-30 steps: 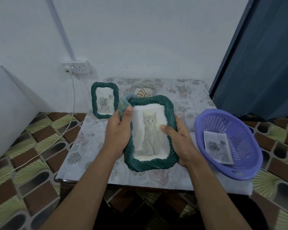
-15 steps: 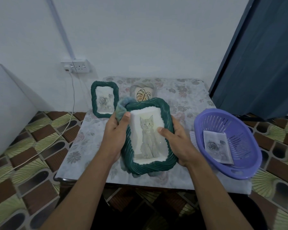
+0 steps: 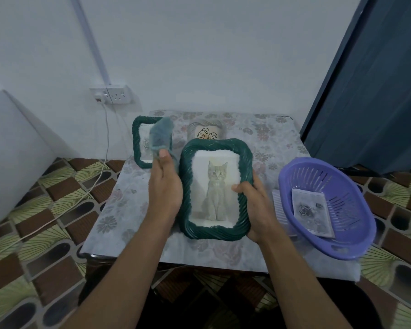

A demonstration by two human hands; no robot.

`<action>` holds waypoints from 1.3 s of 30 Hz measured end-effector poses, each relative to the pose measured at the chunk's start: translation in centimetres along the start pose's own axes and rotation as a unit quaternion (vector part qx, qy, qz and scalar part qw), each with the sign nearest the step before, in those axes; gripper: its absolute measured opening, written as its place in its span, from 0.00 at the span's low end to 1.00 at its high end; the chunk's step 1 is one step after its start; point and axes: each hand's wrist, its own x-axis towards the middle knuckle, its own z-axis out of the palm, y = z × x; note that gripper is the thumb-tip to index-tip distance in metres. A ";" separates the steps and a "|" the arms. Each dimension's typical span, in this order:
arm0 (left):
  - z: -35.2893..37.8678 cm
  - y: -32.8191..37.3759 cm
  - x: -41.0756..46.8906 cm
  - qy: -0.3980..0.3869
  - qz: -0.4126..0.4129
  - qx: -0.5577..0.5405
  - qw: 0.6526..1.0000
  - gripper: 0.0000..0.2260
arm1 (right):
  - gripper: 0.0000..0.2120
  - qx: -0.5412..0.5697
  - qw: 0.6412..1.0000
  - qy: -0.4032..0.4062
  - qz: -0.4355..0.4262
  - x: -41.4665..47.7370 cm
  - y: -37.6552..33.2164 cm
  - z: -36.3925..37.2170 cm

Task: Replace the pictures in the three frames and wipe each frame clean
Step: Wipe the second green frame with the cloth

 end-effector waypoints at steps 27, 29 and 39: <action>1.3 -0.9 2.4 -0.043 0.218 0.378 0.899 0.23 | 0.14 -0.104 0.991 -0.077 0.012 -1.1 0.1 1.9; 1.4 -1.1 3.2 -0.041 0.189 0.324 0.926 0.26 | 0.12 -0.124 0.988 -0.091 -0.008 -1.1 -0.3 2.0; 2.6 -1.5 0.5 -0.133 0.290 0.347 0.882 0.23 | 0.13 -0.117 0.990 -0.072 -0.004 -0.8 -0.2 1.7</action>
